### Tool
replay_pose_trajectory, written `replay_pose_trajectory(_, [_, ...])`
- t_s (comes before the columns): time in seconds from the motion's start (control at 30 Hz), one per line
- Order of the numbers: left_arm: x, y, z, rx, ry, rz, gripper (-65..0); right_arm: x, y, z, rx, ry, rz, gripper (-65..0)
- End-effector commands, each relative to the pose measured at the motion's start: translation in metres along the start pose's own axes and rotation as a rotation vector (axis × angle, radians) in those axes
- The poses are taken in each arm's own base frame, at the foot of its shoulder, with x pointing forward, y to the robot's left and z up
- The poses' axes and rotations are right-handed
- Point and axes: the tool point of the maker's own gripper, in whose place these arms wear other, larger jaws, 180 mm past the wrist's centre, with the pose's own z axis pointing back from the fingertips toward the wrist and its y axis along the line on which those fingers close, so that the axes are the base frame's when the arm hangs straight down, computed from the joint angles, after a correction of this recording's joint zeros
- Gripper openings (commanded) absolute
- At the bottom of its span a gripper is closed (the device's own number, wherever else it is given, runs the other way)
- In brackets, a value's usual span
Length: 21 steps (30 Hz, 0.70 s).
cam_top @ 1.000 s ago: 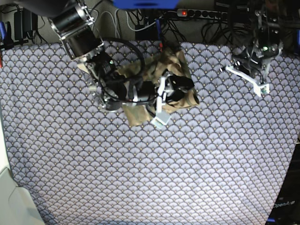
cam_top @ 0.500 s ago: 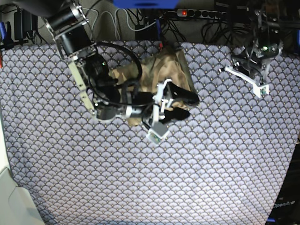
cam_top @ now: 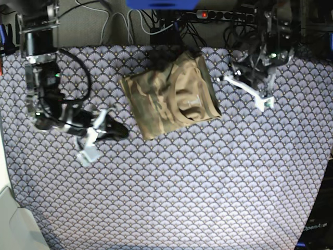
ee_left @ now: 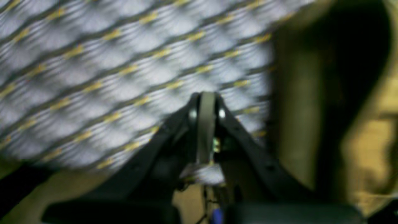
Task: Fold the T-shirt properly
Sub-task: 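Grasp the bundle's sides with both grippers and square it up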
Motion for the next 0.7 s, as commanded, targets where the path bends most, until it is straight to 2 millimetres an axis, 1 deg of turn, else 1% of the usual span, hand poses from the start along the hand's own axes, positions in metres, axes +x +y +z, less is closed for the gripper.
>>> replay_pose_trajectory(0.0, [0.007, 0.0, -0.001, 0.001, -0.021, -0.003, -64.5, 0.009, -0.004, 0.008, -0.002, -0.038, 0.005, -63.1])
replay_pose_trajectory(0.07, [0.007, -0.004, -0.009, -0.004, -0.004, -0.008, -64.5, -0.006, -0.017, 0.018, -0.034, -0.011, -0.022, -63.1])
replay_pose_trajectory(0.13, [0.005, -0.01, -0.02, -0.012, 0.02, -0.02, -64.5, -0.023, -0.025, 0.022, -0.051, 0.022, -0.056, -63.1])
replay_pose_trajectory(0.17, [0.004, -0.012, -0.025, -0.013, 0.032, -0.024, -64.5, -0.028, -0.029, 0.023, -0.059, 0.025, -0.068, -63.1])
replay_pose_trajectory(0.23, [0.0, -0.013, -0.031, -0.011, 0.051, -0.028, -64.5, -0.044, -0.033, 0.026, -0.069, 0.039, -0.105, -63.1])
replay_pose_trajectory(0.3, [0.0, -0.019, -0.037, -0.021, 0.058, -0.017, -64.5, -0.053, -0.035, 0.029, -0.076, 0.038, -0.124, -63.1])
replay_pose_trajectory(0.43, [0.012, -0.027, -0.048, -0.032, 0.054, -0.001, -64.5, -0.069, -0.029, 0.03, -0.07, 0.058, -0.15, -63.1])
replay_pose_trajectory(0.57, [0.028, -0.041, -0.067, -0.049, 0.064, 0.031, -64.5, -0.091, -0.019, 0.029, -0.059, 0.085, -0.188, -63.1])
replay_pose_trajectory(0.67, [0.039, -0.059, -0.076, -0.077, 0.067, 0.049, -64.5, -0.106, -0.006, 0.024, -0.037, 0.096, -0.224, -63.1])
